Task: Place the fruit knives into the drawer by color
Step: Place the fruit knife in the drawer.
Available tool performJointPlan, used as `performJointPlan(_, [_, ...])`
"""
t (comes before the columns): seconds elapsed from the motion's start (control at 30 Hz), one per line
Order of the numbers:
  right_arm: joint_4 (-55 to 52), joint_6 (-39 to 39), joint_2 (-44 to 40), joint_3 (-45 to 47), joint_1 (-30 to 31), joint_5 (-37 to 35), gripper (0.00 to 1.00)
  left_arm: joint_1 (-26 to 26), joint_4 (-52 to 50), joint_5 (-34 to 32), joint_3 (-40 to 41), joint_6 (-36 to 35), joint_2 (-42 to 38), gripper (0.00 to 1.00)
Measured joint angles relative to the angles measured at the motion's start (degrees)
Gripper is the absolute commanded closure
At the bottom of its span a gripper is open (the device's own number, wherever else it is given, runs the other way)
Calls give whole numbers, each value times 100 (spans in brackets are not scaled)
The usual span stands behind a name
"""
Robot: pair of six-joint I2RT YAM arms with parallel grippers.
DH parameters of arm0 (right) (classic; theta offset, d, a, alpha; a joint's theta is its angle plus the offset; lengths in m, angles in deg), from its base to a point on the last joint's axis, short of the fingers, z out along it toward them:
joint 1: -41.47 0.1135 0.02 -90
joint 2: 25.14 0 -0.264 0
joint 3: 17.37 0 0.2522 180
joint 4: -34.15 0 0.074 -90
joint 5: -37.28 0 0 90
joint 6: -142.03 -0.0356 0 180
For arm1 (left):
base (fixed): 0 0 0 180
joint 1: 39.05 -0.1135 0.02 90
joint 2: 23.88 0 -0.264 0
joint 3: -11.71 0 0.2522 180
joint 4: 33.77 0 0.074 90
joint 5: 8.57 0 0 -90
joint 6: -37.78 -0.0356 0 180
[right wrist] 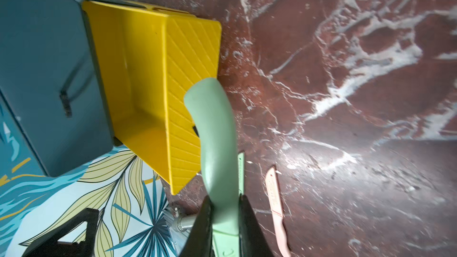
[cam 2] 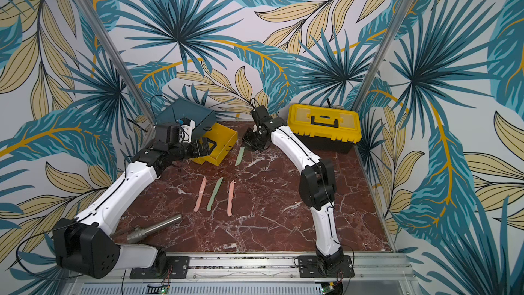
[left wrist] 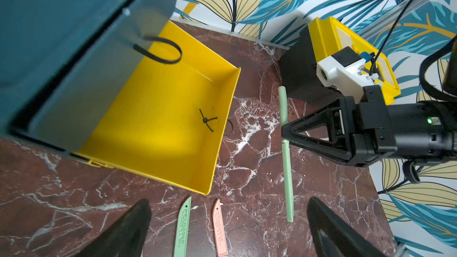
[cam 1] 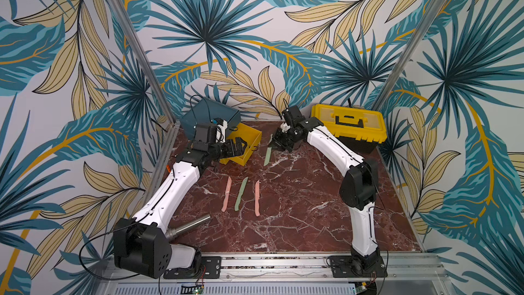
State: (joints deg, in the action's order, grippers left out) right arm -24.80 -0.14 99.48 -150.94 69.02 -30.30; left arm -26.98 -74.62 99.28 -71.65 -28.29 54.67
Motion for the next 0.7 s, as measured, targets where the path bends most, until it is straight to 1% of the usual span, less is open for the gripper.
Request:
performJointPlan(0.13, [540,-297,485,-487,81,131,100,-87,-2,31,-83,-31,61,0])
performJointPlan(0.33, [1141,-710,1329,-1753,251,337,100,-111,-31,111,-76,-35,76,0])
performJointPlan(0.43, [1320,-922,1626,-2214,321,433,100,-118,-26,151,-24,-35,76,0])
performJointPlan(0.47, [1390,-986,1711,-2312,337,470,97,-122,-31,155,2,-35,76,0])
performJointPlan(0.5, [1438,-1032,1766,-2354,350,490,92,-129,-33,157,15,-35,76,0])
performJointPlan(0.57, [1469,-1113,1858,-2367,363,533,80,-144,-46,170,24,-35,94,0])
performJointPlan(0.63, [1491,-1185,1926,-2367,363,562,62,-166,-48,177,24,-37,98,0])
performJointPlan(0.67, [1495,-1215,1954,-2367,361,575,55,-177,-48,177,24,-37,101,0])
performJointPlan(0.7, [1506,-1209,1967,-2367,361,595,52,-190,-52,179,24,-37,101,0])
